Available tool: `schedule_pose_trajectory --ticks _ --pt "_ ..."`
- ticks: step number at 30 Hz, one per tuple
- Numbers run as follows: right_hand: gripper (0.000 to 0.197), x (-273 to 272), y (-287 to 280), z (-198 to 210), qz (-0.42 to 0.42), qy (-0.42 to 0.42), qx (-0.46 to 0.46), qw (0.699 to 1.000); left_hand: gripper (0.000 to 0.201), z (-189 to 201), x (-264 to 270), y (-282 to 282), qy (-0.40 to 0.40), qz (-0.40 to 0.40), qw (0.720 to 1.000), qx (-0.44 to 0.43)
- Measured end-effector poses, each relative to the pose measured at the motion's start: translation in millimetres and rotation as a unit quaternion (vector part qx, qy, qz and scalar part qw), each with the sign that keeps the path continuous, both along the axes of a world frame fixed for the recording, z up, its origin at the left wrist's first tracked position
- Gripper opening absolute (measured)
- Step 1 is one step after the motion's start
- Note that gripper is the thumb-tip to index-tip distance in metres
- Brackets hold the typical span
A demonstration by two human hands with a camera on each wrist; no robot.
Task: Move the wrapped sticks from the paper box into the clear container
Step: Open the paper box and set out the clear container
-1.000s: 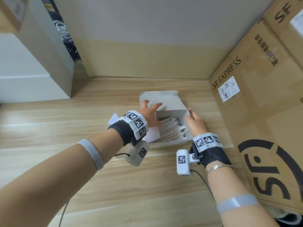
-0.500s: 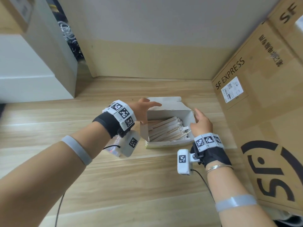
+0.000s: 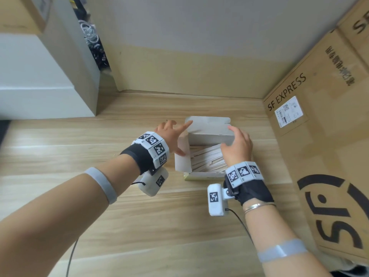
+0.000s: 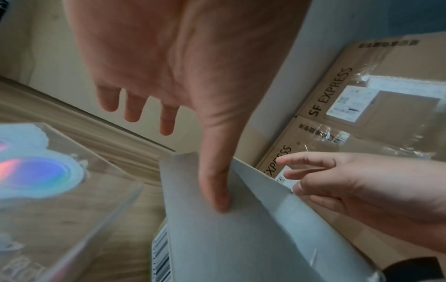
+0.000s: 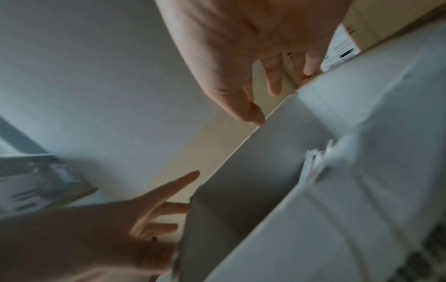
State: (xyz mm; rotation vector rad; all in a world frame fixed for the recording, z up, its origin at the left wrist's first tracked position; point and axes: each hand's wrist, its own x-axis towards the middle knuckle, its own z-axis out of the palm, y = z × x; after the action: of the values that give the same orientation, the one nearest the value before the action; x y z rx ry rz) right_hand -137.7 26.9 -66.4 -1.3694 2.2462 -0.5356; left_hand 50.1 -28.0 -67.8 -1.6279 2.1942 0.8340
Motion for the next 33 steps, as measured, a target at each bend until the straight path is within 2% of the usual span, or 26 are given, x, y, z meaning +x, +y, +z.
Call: schedule_pose_trajectory --ticks 5,9,11,16,19,23,27,30,33 --pt "0.028 55 -5 6 0.073 -0.084 -0.038 0.993 0.089 2 32 -5 0.009 0.072 0.997 0.016" --pt "0.025 90 -12 -6 0.076 -0.153 0.019 0.985 0.073 -2 55 -5 0.014 0.118 0.992 0.048" --pt "0.022 101 -13 -12 0.084 -0.146 0.051 0.984 0.067 -3 65 -2 0.035 0.127 0.989 0.070" --pt "0.036 119 -18 -18 0.120 -0.077 0.152 0.978 0.059 -11 83 3 0.063 0.156 0.980 0.107" --pt "0.045 129 -18 -22 0.115 -0.097 0.190 0.970 0.057 -11 87 6 0.092 0.185 0.969 0.137" --pt "0.043 136 -21 -24 0.082 -0.136 0.138 0.978 0.057 0 92 5 0.169 0.241 0.943 0.157" --pt "0.035 137 -26 -11 0.041 -0.220 0.058 0.973 0.057 19 99 -1 0.261 0.322 0.897 0.155" --pt "0.030 136 -26 4 0.029 -0.241 0.026 0.970 0.065 30 103 -5 0.284 0.343 0.880 0.163" --pt "0.020 137 -23 5 0.041 -0.219 0.026 0.974 0.060 32 103 -5 0.290 0.351 0.874 0.170"
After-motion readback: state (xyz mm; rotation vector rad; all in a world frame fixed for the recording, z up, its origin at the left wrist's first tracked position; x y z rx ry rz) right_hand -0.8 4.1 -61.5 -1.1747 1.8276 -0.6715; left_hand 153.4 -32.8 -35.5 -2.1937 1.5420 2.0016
